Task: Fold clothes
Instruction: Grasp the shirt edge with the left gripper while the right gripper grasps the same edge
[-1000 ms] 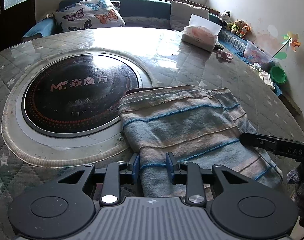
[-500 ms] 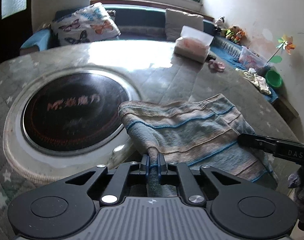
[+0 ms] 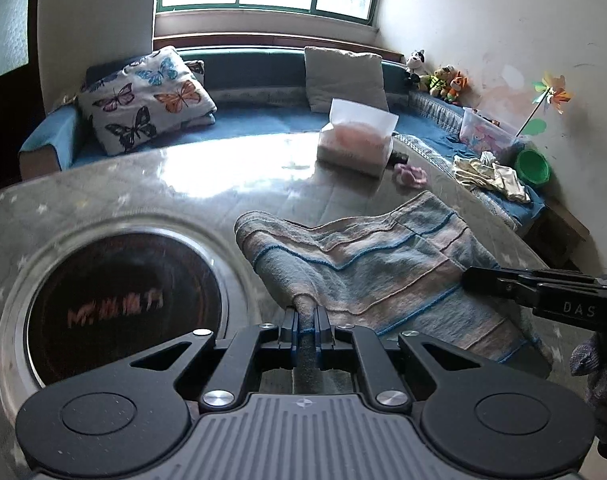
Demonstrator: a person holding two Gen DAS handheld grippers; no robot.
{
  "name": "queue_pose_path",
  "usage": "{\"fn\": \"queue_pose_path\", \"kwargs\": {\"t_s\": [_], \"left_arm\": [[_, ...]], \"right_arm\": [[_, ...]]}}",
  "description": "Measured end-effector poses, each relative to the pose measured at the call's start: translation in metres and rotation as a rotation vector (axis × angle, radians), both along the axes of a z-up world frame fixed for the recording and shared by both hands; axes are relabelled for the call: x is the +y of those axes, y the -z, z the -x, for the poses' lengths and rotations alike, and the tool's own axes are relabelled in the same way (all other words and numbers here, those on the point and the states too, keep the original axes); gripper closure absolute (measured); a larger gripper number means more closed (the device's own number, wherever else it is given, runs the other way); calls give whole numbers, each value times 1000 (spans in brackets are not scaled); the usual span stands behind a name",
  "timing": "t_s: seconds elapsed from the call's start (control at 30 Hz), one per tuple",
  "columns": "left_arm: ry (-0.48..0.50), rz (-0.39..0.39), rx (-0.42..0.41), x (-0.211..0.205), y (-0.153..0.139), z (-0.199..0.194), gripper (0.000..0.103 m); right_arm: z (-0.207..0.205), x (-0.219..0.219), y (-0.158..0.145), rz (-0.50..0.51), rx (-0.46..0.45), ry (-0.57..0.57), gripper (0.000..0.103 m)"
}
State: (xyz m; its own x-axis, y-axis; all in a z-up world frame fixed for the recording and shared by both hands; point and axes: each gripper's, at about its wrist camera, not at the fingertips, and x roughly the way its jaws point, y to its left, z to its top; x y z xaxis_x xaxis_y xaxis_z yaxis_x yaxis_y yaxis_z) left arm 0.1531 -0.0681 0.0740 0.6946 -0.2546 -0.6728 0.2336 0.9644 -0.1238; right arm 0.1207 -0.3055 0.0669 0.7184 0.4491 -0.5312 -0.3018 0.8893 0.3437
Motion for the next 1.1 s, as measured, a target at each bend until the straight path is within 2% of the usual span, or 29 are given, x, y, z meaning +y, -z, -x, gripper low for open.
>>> {"fn": "queue_pose_path", "kwargs": {"t_s": [0.33, 0.67, 0.87, 0.97, 1.1], "left_arm": [[9, -3, -13, -18, -8, -56, 95], [1, 0, 12, -25, 6, -97, 95], [-4, -8, 63, -23, 31, -113, 95], [-13, -21, 97, -18, 45, -116, 93], [-47, -56, 100, -7, 51, -115, 90]], "right_arm": [[-55, -10, -9, 44, -8, 34, 92], [-100, -12, 1, 89, -3, 59, 92], [-118, -13, 23, 106, 46, 78, 92], [-128, -14, 42, 117, 98, 90, 91], [-132, -17, 58, 149, 150, 117, 86]]}}
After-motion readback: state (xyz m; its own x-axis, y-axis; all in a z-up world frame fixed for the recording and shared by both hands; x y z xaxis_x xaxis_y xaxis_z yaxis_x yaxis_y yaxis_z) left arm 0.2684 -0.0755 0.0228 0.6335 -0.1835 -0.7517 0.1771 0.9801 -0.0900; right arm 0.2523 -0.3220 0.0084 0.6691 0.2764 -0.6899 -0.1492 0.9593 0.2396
